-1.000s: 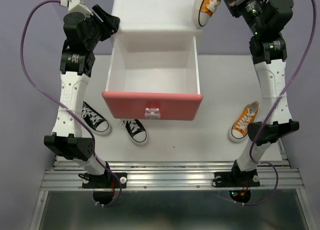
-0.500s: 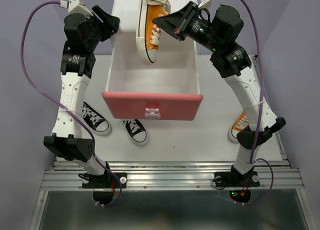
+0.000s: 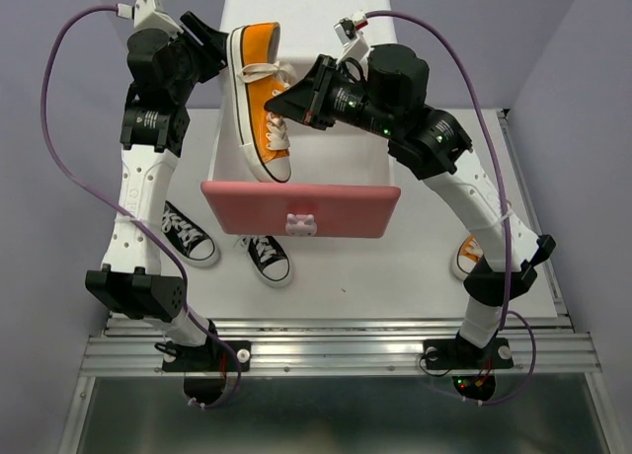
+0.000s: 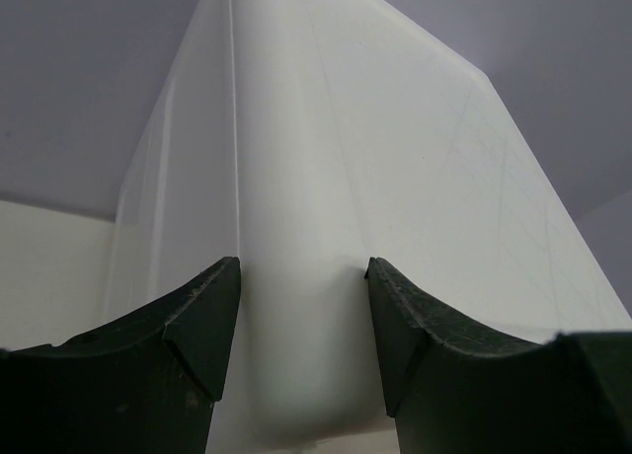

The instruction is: Place and organize the shoes in the shoe cabinet

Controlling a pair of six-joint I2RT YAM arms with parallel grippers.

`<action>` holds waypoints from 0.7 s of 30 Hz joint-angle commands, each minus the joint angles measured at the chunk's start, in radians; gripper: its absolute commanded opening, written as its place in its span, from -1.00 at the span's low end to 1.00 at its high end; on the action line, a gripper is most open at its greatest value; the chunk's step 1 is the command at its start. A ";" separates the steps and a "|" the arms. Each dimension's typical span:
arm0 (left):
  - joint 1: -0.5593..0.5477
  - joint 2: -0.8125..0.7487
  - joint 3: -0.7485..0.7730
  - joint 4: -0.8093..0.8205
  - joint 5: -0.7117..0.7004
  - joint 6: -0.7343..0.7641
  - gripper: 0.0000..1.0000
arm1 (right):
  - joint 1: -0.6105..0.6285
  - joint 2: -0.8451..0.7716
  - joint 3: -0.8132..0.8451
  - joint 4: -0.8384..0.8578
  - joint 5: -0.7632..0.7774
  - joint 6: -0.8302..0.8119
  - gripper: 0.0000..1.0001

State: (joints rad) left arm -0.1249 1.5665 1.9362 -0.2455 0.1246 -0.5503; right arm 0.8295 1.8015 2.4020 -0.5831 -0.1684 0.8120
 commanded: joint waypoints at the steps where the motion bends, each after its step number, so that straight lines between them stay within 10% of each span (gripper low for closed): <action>1: -0.015 0.035 -0.077 -0.239 0.015 0.036 0.25 | 0.026 -0.056 -0.009 0.120 0.014 -0.071 -0.99; 21: -0.015 0.046 -0.083 -0.221 0.017 0.024 0.25 | 0.036 -0.085 -0.158 -0.006 -0.089 -0.293 -0.99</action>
State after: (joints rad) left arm -0.1253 1.5597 1.9171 -0.2253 0.1211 -0.5602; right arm 0.8627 1.7786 2.2341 -0.6643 -0.1898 0.5758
